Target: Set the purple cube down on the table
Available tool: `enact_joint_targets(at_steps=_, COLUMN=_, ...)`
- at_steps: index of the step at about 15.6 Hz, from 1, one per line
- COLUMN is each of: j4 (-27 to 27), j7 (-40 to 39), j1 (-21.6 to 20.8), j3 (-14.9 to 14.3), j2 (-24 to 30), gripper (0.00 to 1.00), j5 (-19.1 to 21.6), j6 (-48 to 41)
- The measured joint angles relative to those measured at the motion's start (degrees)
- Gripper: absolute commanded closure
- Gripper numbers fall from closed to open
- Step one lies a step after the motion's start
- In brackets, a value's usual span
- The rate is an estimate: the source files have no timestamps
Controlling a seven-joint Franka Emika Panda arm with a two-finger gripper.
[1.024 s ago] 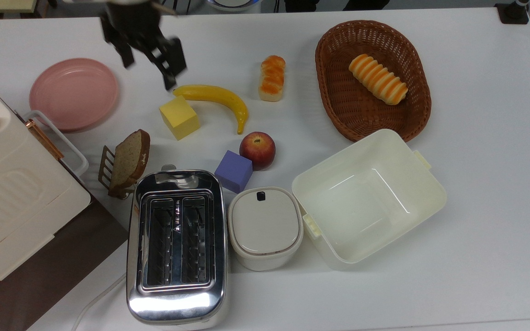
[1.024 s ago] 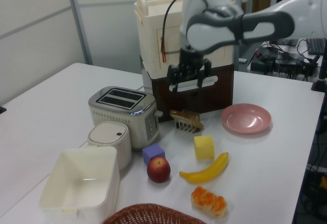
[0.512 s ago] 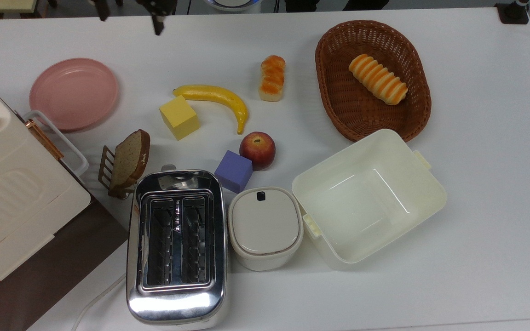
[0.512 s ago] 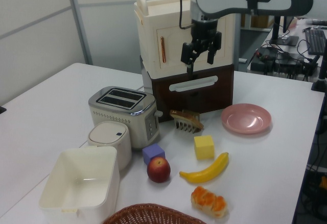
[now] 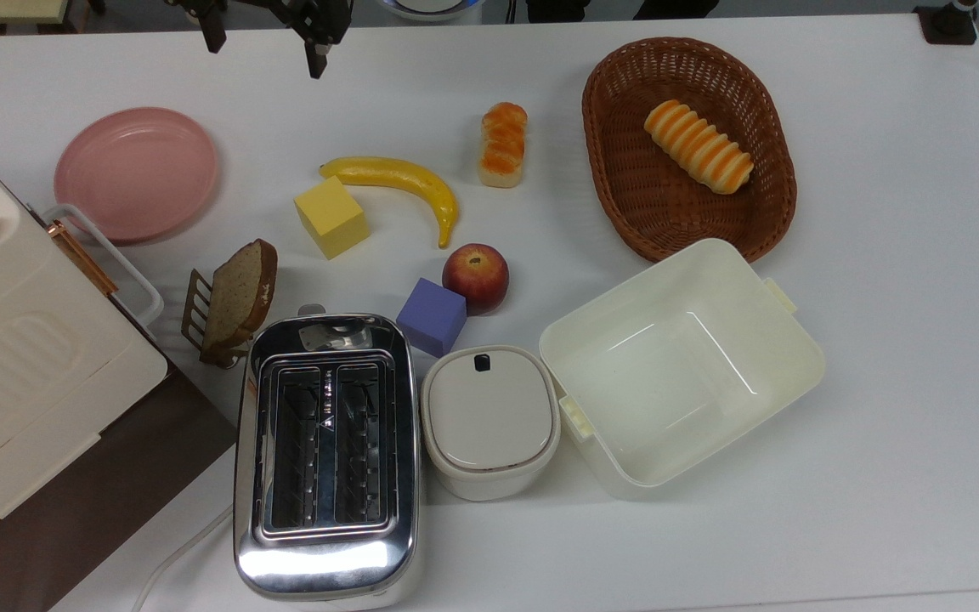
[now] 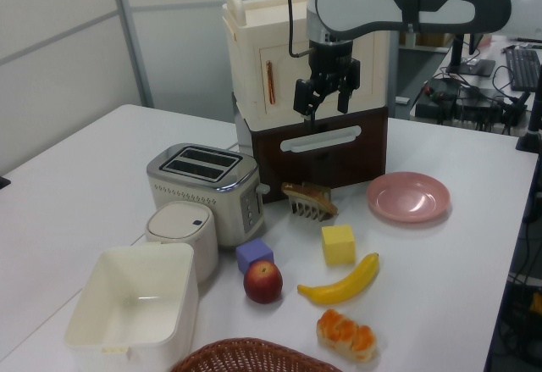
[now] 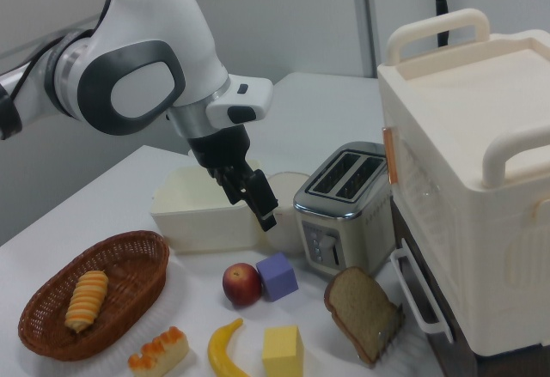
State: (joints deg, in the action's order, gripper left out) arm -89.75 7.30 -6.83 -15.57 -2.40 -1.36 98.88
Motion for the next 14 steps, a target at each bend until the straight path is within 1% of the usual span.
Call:
enact_joint_targets(at_steps=2, j4=0.0, j7=0.0, j1=-1.2, j3=-1.6, j2=0.0, gripper=0.0, j5=0.4, j6=0.0)
enact_joint_targets(at_steps=7, j4=0.0, j7=-0.1, j1=-1.0, j3=-1.9, j2=-0.1, gripper=0.0, j5=0.9, j6=0.0)
enact_joint_targets(at_steps=8, j4=0.0, j7=-0.1, j1=-0.6, j3=-1.6, j2=-0.1, gripper=0.0, j5=0.9, j6=0.0)
enact_joint_targets(at_steps=11, j4=-0.1, j7=-0.2, j1=1.7, j3=0.9, j2=-0.1, gripper=0.0, j5=0.9, j6=0.0)
enact_joint_targets(at_steps=14, j4=-0.1, j7=-0.8, j1=2.1, j3=1.9, j2=-0.1, gripper=0.0, j5=0.9, j6=0.0)
